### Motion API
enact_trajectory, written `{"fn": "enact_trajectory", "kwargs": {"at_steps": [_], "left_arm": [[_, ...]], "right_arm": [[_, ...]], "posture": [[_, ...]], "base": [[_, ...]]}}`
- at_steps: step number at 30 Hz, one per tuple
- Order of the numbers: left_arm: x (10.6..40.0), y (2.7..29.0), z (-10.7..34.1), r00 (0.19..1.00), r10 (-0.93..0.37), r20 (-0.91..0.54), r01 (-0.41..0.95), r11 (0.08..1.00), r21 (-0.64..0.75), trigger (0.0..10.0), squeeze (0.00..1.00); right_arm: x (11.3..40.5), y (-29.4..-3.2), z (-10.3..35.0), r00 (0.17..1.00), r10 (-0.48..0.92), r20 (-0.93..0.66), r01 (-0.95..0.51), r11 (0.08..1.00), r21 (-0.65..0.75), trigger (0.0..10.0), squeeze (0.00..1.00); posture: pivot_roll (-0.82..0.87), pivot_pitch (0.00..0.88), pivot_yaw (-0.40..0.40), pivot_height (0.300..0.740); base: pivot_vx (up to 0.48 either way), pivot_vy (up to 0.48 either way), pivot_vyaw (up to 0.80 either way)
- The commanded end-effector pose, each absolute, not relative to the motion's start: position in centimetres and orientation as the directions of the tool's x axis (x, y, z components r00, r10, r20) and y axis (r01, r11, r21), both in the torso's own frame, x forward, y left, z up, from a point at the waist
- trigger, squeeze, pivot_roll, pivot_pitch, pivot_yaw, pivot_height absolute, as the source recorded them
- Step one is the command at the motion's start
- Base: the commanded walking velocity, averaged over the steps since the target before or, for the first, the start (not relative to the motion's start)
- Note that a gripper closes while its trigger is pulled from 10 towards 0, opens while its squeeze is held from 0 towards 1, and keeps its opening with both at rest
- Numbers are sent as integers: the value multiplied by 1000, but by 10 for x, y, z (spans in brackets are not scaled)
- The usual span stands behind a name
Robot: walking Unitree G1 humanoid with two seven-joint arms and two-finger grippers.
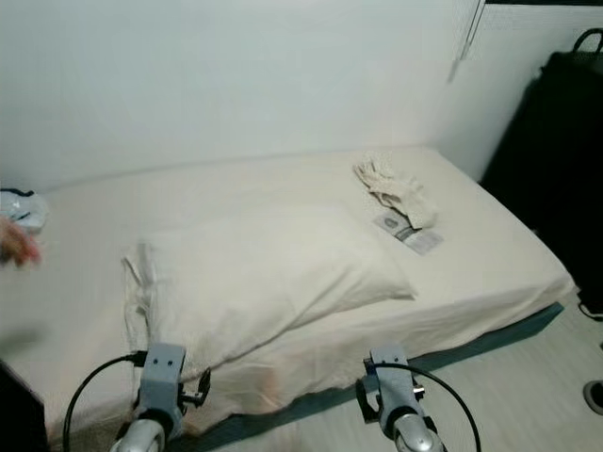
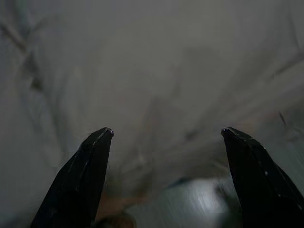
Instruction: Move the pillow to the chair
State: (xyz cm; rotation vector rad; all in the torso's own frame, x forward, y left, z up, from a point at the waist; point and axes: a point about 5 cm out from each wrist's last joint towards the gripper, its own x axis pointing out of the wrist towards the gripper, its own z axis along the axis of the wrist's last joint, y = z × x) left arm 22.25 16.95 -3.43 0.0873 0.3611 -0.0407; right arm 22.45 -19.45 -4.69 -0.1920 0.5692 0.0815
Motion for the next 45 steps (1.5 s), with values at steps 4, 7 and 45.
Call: {"fn": "enact_trajectory", "kwargs": {"at_steps": [4, 7, 45], "left_arm": [[226, 165, -32, 939, -37, -341, 63, 996, 67, 10000, 0], [226, 165, -32, 940, -34, -338, 60, 996, 67, 10000, 0], [227, 174, -30, 944, 8, -331, 16, 998, 68, 10000, 0]], "right_arm": [[222, -198, -48, 834, 12, -552, -121, 979, -162, 10000, 0], [223, -198, -48, 835, 13, -551, -121, 979, -161, 10000, 0], [222, -191, -50, 830, 18, -557, -114, 984, -138, 10000, 0]], "posture": [[-7, 44, -37, 740], [-7, 45, -37, 740], [9, 65, -29, 740]], "base": [[435, 0, 0], [427, 0, 0], [-31, 0, 0]]}}
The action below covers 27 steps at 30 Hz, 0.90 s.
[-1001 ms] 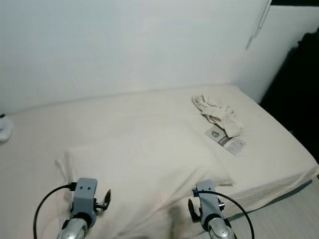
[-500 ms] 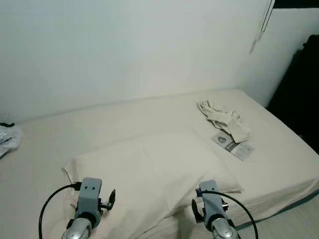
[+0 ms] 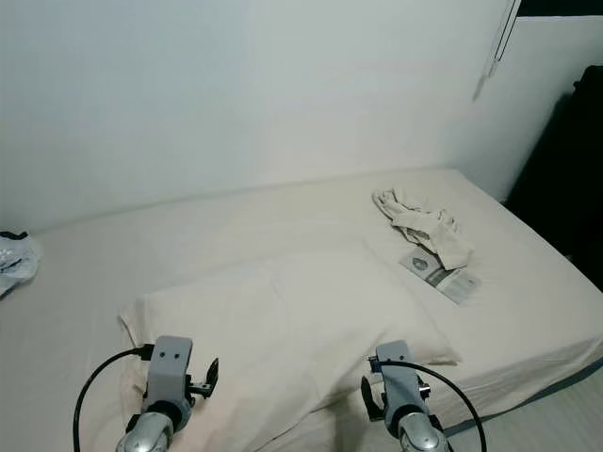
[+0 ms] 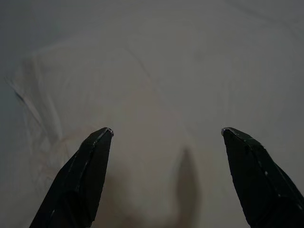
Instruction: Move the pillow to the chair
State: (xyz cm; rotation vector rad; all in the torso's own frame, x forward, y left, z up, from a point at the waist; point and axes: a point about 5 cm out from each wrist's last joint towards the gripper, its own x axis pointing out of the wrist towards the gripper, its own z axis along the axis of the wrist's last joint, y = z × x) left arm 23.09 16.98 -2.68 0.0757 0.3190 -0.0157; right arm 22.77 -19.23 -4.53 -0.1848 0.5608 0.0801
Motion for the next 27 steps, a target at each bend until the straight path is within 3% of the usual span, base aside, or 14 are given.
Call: {"fn": "enact_trajectory", "kwargs": {"at_steps": [1, 11, 27], "left_arm": [[227, 174, -30, 944, 8, -331, 16, 998, 68, 10000, 0], [227, 172, -29, 947, -1, -322, 25, 997, 69, 10000, 0], [233, 174, -25, 948, -32, -318, 71, 991, 113, 10000, 0]], "right_arm": [[222, -191, -50, 830, 18, -557, -114, 984, -138, 10000, 0], [221, -193, -50, 829, 14, -558, -110, 984, -139, 10000, 0], [220, -188, -52, 830, 9, -558, -95, 987, -126, 10000, 0]], "posture": [[9, 65, -29, 740], [10, 67, -25, 740], [22, 66, 0, 740]], "base": [[-368, 0, 0], [-335, 0, 0], [0, 0, 0]]}}
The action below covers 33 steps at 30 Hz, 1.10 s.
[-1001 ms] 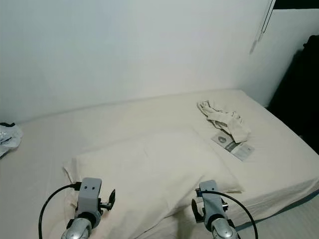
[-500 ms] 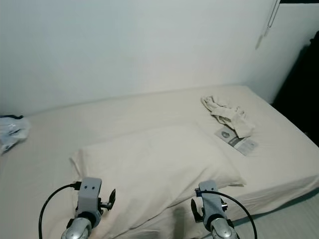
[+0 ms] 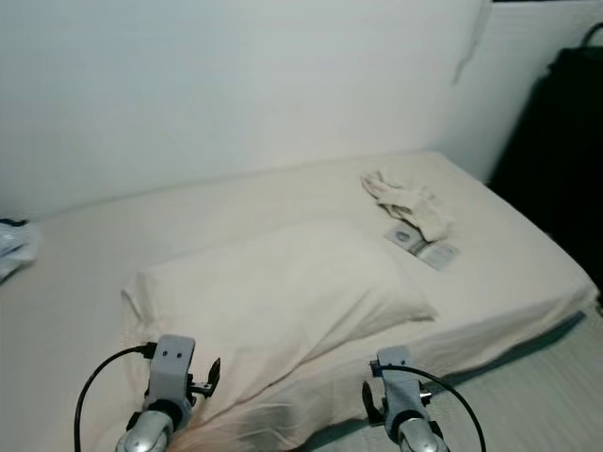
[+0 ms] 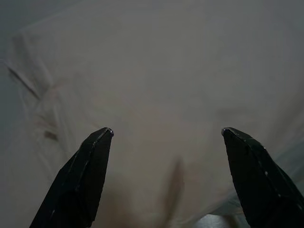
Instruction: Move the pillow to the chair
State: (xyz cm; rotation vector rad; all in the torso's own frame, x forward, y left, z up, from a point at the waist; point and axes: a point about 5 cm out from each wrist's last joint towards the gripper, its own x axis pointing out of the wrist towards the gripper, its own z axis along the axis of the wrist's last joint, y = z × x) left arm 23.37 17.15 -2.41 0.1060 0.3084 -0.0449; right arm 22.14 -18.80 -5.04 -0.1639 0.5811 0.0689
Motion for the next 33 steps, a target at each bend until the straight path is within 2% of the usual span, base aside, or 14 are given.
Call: {"fn": "enact_trajectory", "kwargs": {"at_steps": [1, 12, 16, 31, 33], "left_arm": [[233, 174, -25, 946, -32, -321, 73, 990, 118, 10000, 0], [234, 172, -24, 948, -32, -318, 76, 989, 128, 10000, 0], [234, 171, -25, 948, -33, -318, 78, 988, 130, 10000, 0], [235, 173, -24, 948, -15, -317, 60, 990, 131, 10000, 0], [235, 173, -24, 948, -15, -317, 61, 989, 137, 10000, 0]], "right_arm": [[220, -188, -52, 830, 9, -558, -95, 988, -125, 10000, 0], [223, -186, -50, 835, 27, -549, -119, 984, -133, 10000, 0], [224, -182, -49, 832, 61, -552, -161, 978, -135, 10000, 0], [225, -181, -49, 834, 68, -548, -160, 980, -122, 10000, 0], [224, -185, -49, 838, 32, -545, -95, 992, -86, 10000, 0]], "posture": [[22, 67, 1, 740], [18, 62, 4, 740], [19, 56, 0, 740], [19, 58, 1, 740], [20, 58, 1, 740]], "base": [[0, 0, 0], [0, 0, 0], [0, 0, 800], [0, 0, 800], [0, 0, 400]]}}
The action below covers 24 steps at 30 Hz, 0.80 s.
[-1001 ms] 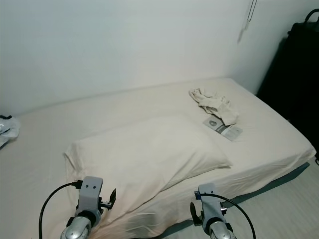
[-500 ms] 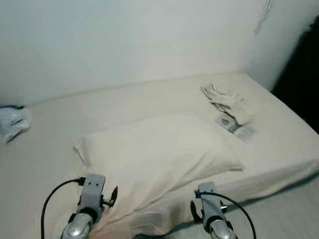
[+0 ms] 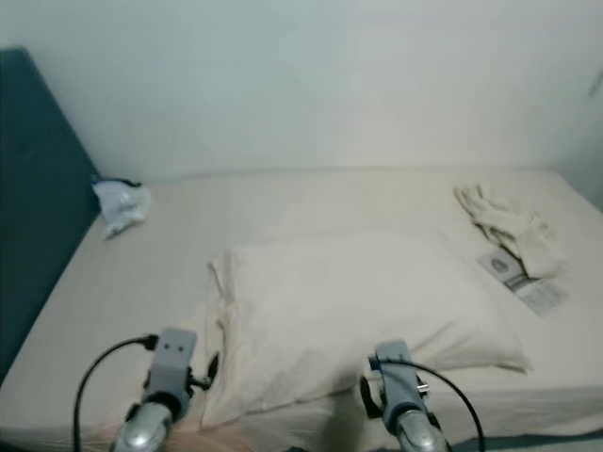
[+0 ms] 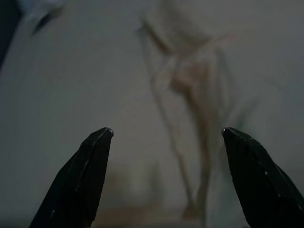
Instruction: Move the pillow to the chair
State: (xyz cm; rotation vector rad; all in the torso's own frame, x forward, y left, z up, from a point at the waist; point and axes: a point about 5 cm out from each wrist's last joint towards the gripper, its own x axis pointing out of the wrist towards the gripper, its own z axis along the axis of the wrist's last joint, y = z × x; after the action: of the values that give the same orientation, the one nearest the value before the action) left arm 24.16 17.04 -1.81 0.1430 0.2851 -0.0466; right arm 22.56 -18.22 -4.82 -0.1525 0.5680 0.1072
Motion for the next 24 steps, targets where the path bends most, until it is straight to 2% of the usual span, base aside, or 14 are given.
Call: {"fn": "enact_trajectory", "kwargs": {"at_steps": [1, 8, 15, 24], "left_arm": [[235, 173, -24, 948, -15, -317, 61, 989, 137, 10000, 0], [236, 170, -24, 947, -33, -321, 86, 984, 154, 10000, 0], [237, 165, -24, 945, -56, -323, 113, 981, 159, 10000, 0], [236, 167, -27, 936, -54, -347, 102, 987, 122, 10000, 0]], "right_arm": [[224, -185, -49, 838, 32, -545, -95, 992, -86, 10000, 0], [223, -186, -50, 833, 28, -552, -102, 989, -104, 10000, 0], [224, -187, -49, 834, 22, -551, -96, 990, -106, 10000, 0], [223, -189, -50, 831, 16, -557, -92, 990, -109, 10000, 0]], "posture": [[20, 58, 1, 740], [19, 61, 2, 740], [14, 60, 5, 740], [7, 51, 7, 740]], "base": [[0, 0, 0], [0, 0, 0], [0, -480, 0], [0, 0, 0]]}}
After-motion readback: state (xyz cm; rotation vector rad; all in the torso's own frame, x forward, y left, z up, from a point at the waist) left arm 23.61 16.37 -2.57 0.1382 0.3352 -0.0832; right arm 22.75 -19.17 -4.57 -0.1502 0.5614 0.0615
